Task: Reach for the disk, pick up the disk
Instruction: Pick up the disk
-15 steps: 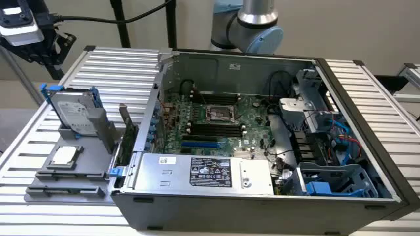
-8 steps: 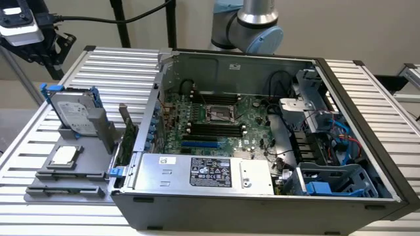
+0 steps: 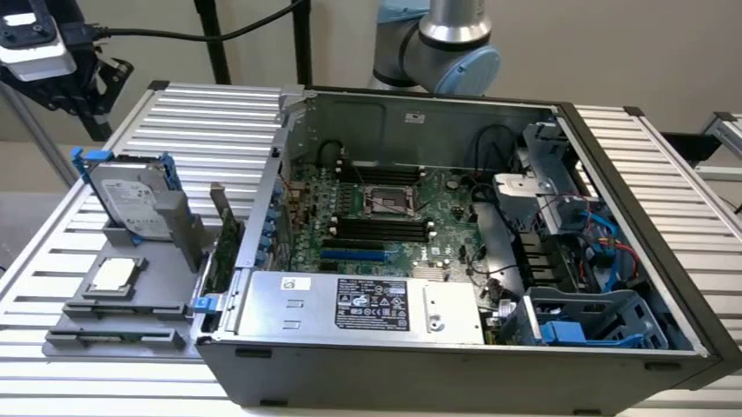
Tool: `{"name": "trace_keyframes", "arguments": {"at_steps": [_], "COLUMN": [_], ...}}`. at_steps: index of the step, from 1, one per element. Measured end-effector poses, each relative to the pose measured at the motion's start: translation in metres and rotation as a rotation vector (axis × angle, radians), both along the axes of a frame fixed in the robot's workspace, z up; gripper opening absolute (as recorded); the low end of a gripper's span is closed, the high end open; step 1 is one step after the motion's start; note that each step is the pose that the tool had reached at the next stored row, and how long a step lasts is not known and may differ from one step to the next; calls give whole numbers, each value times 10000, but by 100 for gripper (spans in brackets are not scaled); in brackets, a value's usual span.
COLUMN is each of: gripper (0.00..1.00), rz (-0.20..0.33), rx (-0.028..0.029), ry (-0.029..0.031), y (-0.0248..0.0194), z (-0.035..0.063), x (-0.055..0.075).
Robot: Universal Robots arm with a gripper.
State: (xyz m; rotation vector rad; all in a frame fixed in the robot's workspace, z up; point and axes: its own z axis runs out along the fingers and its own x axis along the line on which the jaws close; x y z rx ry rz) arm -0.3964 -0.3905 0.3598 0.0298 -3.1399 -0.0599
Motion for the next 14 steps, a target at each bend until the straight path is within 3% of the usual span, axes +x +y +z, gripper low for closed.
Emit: {"name": "trace_keyframes", "arguments": {"at_steps": [6,14], "gripper": [11,11], "rz": [1,87], "rx": [0,0], "ry": [-9,-5], "y": [1,2], "z": [0,0], "x": [-162,-133]}}
